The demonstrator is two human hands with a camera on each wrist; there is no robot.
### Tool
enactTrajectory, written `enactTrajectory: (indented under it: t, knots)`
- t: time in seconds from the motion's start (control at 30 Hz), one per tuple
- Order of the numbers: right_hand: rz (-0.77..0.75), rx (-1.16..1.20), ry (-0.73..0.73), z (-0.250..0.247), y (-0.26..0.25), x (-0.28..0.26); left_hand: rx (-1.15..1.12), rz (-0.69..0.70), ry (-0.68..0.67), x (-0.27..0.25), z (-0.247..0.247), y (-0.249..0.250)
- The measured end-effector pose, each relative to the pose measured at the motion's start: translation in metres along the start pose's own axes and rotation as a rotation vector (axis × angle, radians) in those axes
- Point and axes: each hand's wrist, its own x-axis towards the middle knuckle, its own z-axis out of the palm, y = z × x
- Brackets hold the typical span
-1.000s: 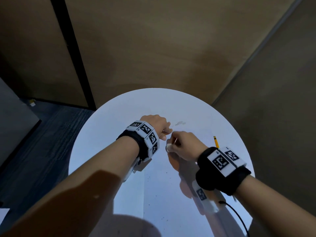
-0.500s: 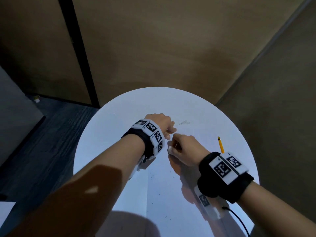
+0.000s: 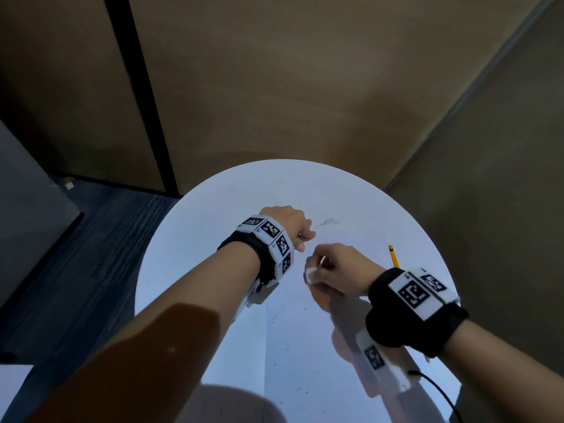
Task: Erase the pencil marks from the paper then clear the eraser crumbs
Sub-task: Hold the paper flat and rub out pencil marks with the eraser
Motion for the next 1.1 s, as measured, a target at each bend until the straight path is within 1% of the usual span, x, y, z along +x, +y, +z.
enactTrajectory:
  t: [0.1, 0.13, 0.2, 0.27, 0.33, 0.43, 0.53, 0.63, 0.77, 0.8, 0.87, 0.97, 1.0, 1.1]
  knots:
    - [0.094, 0.288, 0.194, 0.000, 0.014, 0.009, -0.009, 0.009, -0.013, 0.000, 0.000, -0.003]
    - [0.116, 0.341, 0.234, 0.002, 0.018, 0.010, -0.002, 0.016, -0.030, 0.000, -0.001, -0.005]
    - [0.139, 0.383, 0.258, 0.006, 0.021, 0.013, 0.034, 0.025, -0.071, 0.002, -0.002, -0.007]
    - [0.143, 0.375, 0.252, 0.009, 0.021, 0.015, 0.050, 0.001, -0.111, 0.002, -0.004, -0.006]
    - [0.131, 0.360, 0.244, 0.009, 0.020, 0.015, 0.103, -0.052, -0.144, 0.000, -0.003, -0.007]
    - [0.088, 0.328, 0.227, 0.008, 0.018, 0.013, 0.083, -0.136, -0.147, -0.001, 0.002, -0.014]
    - [0.044, 0.269, 0.190, 0.008, 0.015, 0.010, 0.070, -0.144, -0.165, -0.001, 0.005, -0.019]
    - [-0.018, 0.138, 0.148, 0.006, 0.009, 0.013, 0.067, -0.134, -0.173, 0.001, 0.005, -0.020]
    - [-0.118, -0.014, 0.205, 0.005, 0.005, 0.015, 0.087, -0.137, -0.183, 0.003, 0.008, -0.020]
    - [-0.139, -0.048, 0.195, 0.006, 0.006, 0.012, 0.087, -0.143, -0.188, 0.004, 0.008, -0.020]
    - [-0.163, -0.092, 0.131, 0.005, 0.008, 0.004, 0.089, -0.156, -0.197, 0.004, 0.007, -0.018]
    - [-0.157, -0.089, 0.041, 0.000, 0.011, 0.002, 0.090, -0.172, -0.221, 0.002, 0.003, -0.012]
    - [-0.154, -0.053, 0.054, 0.000, 0.012, 0.003, 0.088, -0.178, -0.229, 0.002, 0.002, -0.010]
    - [-0.157, 0.031, 0.150, 0.005, 0.014, 0.005, 0.085, -0.177, -0.228, 0.000, 0.000, -0.009]
